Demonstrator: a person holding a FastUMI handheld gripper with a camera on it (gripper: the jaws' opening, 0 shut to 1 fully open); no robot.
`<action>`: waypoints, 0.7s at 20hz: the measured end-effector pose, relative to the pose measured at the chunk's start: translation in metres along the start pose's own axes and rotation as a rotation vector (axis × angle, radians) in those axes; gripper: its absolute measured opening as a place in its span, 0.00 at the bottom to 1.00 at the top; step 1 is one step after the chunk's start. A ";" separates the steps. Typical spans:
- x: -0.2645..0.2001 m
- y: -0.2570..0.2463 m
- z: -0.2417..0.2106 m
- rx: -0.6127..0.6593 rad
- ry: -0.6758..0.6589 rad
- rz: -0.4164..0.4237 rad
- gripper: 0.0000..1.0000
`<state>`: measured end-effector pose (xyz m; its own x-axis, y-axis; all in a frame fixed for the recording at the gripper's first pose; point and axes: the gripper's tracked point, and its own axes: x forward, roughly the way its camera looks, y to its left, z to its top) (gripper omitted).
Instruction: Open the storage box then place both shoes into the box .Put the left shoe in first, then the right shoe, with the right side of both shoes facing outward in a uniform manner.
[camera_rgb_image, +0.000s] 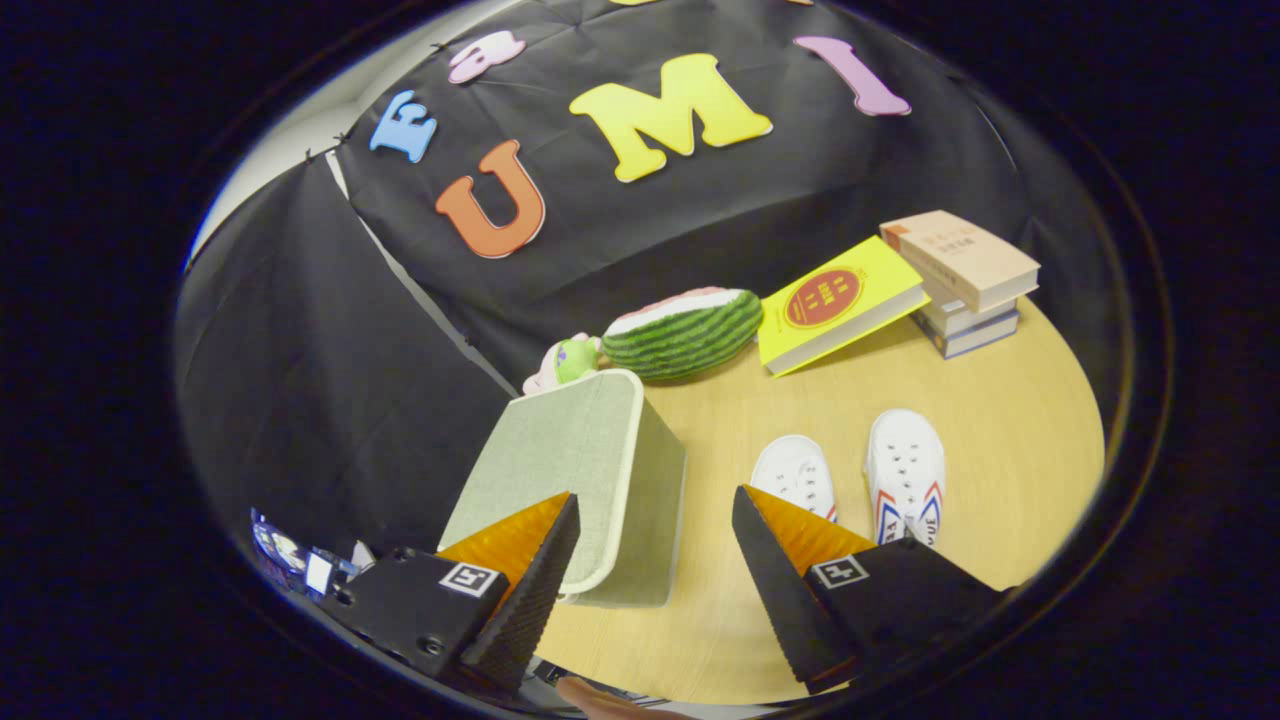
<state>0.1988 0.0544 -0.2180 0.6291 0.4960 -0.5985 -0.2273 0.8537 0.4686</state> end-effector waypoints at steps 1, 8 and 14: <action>0.010 -0.003 -0.002 0.029 0.033 0.038 0.98; 0.054 0.010 0.001 0.237 0.241 0.399 0.95; 0.094 0.013 -0.002 0.366 0.361 0.544 0.83</action>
<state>0.2538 0.1126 -0.2692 0.2005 0.9083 -0.3672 -0.1353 0.3969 0.9079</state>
